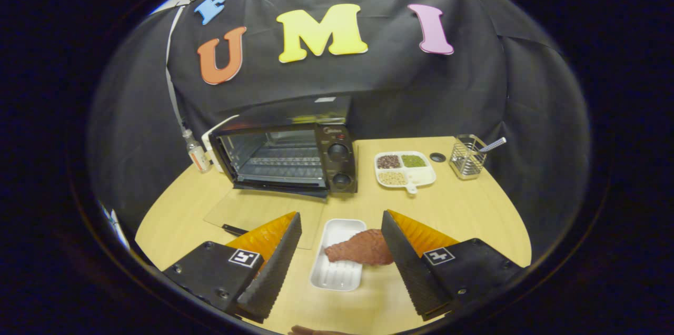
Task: Open the toaster oven, put the food inside, and close the toaster oven door.
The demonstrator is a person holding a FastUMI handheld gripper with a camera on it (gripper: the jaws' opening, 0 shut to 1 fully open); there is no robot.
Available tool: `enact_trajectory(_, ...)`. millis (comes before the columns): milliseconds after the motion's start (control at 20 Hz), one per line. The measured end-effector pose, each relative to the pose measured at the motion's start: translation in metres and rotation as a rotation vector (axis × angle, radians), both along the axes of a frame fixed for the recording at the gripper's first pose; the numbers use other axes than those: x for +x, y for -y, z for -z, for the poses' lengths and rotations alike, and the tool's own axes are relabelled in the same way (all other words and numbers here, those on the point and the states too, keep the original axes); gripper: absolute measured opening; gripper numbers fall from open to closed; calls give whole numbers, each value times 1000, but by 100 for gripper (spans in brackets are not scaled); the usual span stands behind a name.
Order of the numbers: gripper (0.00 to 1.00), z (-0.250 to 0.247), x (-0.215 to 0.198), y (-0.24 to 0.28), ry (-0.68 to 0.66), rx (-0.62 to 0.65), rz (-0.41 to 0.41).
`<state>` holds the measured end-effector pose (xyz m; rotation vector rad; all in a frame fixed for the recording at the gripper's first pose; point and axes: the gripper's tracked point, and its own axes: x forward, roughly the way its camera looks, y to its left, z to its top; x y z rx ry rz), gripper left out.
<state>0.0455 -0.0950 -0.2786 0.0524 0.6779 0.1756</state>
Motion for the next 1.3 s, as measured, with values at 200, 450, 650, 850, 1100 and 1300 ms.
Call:
enact_trajectory(200,95,22,11,30,-93,16,-1)
enact_trajectory(450,80,64,4,39,-256,139,-6)
enact_trajectory(650,45,72,-13,27,-337,286,-23)
enact_trajectory(850,12,52,-30,14,-308,277,-64)
enact_trajectory(1100,12,14,-39,-4,-114,49,-132)
enact_trajectory(1300,12,-14,-44,-30,22,-89,-187)
